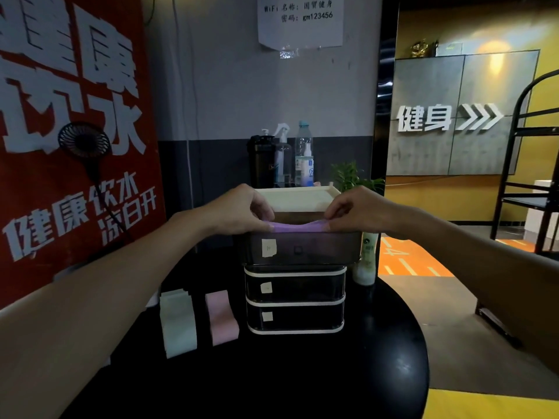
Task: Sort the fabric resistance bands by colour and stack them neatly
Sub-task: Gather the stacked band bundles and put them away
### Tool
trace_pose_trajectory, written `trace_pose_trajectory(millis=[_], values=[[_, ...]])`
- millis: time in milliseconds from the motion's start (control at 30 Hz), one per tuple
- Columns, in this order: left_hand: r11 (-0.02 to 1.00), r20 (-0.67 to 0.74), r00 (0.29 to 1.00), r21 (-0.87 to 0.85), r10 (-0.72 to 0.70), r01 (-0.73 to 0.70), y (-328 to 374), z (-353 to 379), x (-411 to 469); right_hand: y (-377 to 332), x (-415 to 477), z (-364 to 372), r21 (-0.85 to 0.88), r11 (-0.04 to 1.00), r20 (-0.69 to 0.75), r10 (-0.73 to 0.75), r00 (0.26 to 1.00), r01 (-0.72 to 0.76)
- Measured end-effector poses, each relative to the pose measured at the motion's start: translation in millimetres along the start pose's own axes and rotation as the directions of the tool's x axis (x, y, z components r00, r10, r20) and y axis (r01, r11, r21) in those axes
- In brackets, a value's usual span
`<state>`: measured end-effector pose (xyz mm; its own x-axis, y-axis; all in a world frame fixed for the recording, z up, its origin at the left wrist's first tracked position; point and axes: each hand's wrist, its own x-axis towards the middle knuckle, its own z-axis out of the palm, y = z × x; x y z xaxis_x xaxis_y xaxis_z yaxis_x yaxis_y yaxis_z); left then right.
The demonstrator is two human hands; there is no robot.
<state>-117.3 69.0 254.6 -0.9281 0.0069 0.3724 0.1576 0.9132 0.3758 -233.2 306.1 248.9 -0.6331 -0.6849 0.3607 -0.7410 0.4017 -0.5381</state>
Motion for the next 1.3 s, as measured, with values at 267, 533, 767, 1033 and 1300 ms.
trace_pose_trajectory(millis=[267,533,767,1033,1300], values=[[0.998,0.135,0.989,0.042,-0.057,0.052,-2,-13,-19,7,-22,-6,0.109,0.994,-0.006,-0.012,1.000,0.012],[0.993,0.061,0.995,0.097,-0.078,0.072,-19,0,-15,19,-19,-2,-0.042,0.996,0.139,0.081,0.987,-0.076],[0.984,-0.125,0.991,0.165,-0.039,0.059,-25,14,-9,31,-6,9,-0.087,0.996,-0.020,0.015,1.000,-0.016],[0.976,-0.311,0.950,0.205,0.001,0.066,-27,31,-2,42,8,25,-0.158,0.985,-0.267,-0.107,0.958,0.066],[0.966,-0.424,0.906,0.242,0.020,0.092,-29,40,4,46,16,33,-0.175,0.983,-0.348,-0.107,0.931,0.047]])
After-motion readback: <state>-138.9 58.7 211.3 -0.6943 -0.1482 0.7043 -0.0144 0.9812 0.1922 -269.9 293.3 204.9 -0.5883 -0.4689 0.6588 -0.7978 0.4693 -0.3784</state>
